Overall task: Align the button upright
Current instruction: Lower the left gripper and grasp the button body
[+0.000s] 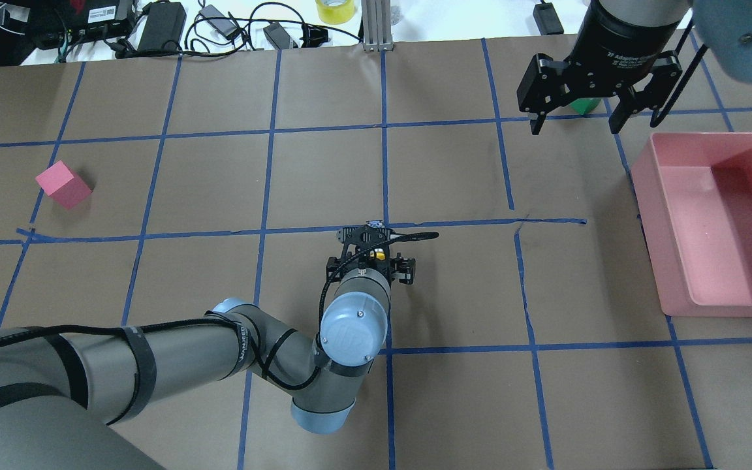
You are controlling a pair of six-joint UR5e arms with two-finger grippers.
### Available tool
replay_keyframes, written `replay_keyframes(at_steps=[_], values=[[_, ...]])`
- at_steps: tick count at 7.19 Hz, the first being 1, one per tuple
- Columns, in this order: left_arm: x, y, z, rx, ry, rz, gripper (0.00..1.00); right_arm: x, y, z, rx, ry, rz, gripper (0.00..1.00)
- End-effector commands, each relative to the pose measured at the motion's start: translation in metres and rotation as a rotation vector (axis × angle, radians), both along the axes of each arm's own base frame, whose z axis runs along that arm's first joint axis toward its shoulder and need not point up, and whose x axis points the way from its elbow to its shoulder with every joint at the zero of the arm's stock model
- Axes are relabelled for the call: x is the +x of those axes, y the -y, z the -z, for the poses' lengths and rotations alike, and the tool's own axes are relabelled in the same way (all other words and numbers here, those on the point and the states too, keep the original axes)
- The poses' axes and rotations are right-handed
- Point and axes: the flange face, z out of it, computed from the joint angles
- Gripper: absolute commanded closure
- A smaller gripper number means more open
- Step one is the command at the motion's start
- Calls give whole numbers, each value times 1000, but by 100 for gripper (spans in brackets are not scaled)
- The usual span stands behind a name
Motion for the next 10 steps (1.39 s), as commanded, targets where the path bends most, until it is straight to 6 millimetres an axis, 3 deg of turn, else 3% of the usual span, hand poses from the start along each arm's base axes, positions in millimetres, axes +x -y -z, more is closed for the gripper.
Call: replay_keyframes(at_steps=[1,2,3,5,6,8,9,10], values=[[-4,-1,5,-17,21,50,7,0,0,0,-3,2,0,0],[-4,-1,6,-11,16,53,23,0,1,0,-7,-1,0,0],[-4,-1,7,-10,15,54,50,0,1,0,-8,-1,1,0],[-6,1,3,-19,13,56,90,0,1,0,-9,0,0,0],[-9,9,-10,-46,18,65,100,0,1,0,-9,0,1,0],[-9,43,-42,-54,95,63,100,0,1,0,-7,0,0,0],[2,69,-61,15,107,24,100,0,1,0,-7,0,1,0],[4,83,-82,133,126,-32,100,0,1,0,-8,-1,0,0]])
